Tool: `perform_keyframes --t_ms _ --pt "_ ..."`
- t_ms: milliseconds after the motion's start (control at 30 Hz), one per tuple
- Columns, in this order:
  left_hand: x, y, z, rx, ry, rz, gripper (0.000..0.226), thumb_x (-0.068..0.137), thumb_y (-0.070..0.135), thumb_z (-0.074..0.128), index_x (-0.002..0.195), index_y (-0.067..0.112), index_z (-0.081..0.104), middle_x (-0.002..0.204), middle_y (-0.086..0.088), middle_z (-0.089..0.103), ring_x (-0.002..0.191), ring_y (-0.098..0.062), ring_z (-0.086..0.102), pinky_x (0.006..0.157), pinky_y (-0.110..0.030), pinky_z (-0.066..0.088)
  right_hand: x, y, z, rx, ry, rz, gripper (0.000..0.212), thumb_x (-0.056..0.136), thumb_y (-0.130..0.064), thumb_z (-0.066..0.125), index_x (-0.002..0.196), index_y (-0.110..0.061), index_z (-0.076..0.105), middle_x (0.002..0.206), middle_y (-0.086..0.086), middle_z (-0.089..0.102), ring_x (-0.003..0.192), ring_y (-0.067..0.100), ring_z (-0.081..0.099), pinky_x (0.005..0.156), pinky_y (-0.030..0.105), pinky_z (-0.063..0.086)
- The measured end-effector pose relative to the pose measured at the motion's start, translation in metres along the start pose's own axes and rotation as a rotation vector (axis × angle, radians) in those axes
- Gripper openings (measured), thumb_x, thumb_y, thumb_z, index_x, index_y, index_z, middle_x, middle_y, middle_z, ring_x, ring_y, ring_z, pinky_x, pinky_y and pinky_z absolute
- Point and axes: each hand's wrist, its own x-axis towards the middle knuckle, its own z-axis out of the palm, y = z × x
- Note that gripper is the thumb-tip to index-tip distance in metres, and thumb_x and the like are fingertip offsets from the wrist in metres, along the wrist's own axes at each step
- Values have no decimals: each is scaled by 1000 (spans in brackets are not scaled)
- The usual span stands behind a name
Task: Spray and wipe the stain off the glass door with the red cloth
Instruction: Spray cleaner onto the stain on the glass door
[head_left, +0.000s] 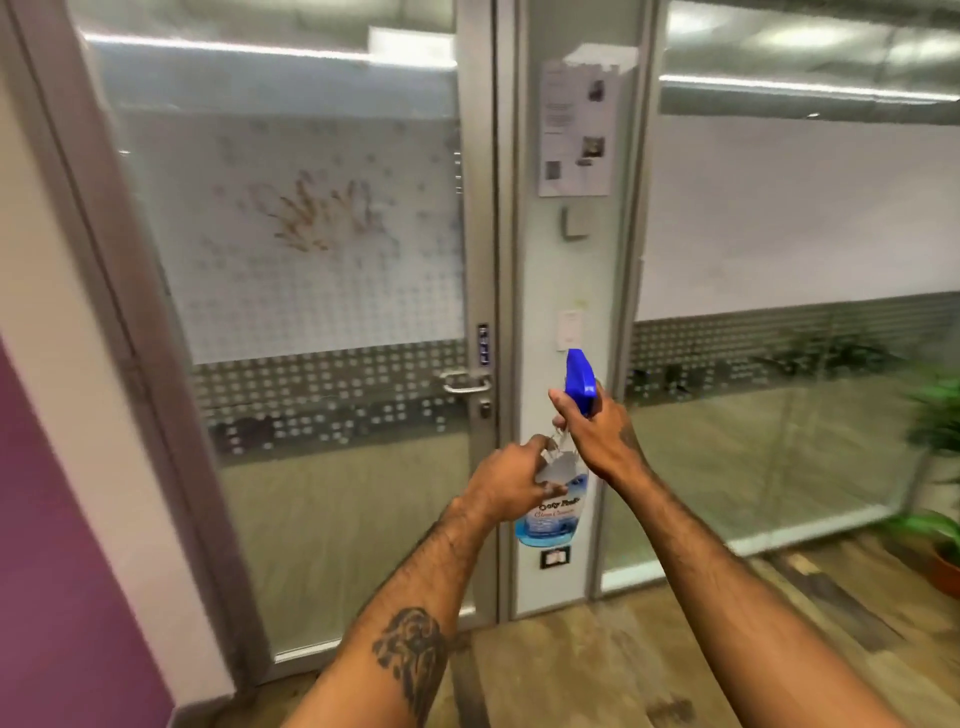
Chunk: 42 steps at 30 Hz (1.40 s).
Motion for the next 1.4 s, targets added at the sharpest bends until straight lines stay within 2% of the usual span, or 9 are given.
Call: perform_keyframes --t_ms 100,200,267,367,500,733,1000,1200,1400 --pt "-1 -46 -25 -8 44 -82 63 85 48 75 134 17 50 120 -5 72 104 -26 69 90 -43 57 21 -21 50 82 -101 -25 33 89 -57 58 102 -27 62 81 -2 74 75 8 69 62 24 47" --pt "2 -88 -46 -19 80 -157 63 83 49 75 132 17 51 119 -3 72 104 -23 69 90 -45 57 45 -38 97 170 -174 -57 23 92 -46 61 95 -24 65 82 -5 74 63 -8 66 52 7 43" --pt "8 -112 -59 9 106 -192 66 83 51 74 135 18 50 119 -2 72 105 -23 69 90 -44 57 63 -44 126 230 -202 -58 24 92 -39 64 94 -15 67 82 0 75 60 -11 65 48 4 42" --pt "25 -150 -75 21 133 -247 62 83 51 74 131 18 52 117 -2 72 103 -23 69 88 -44 57 93 -50 168 291 -263 -71 25 93 -33 64 93 -8 70 78 3 76 60 -4 65 55 11 49" --pt "48 -192 -93 43 161 -305 56 84 50 73 123 17 53 118 -3 71 103 -23 69 89 -44 57 132 -54 212 381 -350 -75 15 91 -29 65 87 -16 72 77 0 77 71 8 70 71 29 56" --pt "64 -259 -117 46 184 -401 55 84 52 72 125 20 54 121 -2 69 104 -19 67 91 -44 57 183 -59 284 546 -580 -34 13 90 -16 62 95 -8 71 83 10 77 75 13 73 70 23 54" --pt "71 -345 -162 -12 149 -421 57 81 48 76 126 20 57 120 1 70 105 -16 67 93 -44 56 219 -82 370 616 -741 -58 24 80 -31 66 94 -15 75 90 14 76 83 23 73 79 34 57" --pt "83 -409 -216 -132 46 -344 54 82 32 81 129 19 58 126 -2 69 110 -16 65 99 -40 55 243 -119 432 599 -714 -40 26 80 -35 66 94 -15 76 98 12 77 91 29 73 74 34 57" --pt "104 -452 -270 -189 -14 -249 57 85 30 80 135 20 56 133 -6 66 118 -18 64 95 -31 52 268 -156 465 646 -644 -68 35 76 -40 68 102 -18 74 107 8 75 91 27 73 73 36 57"
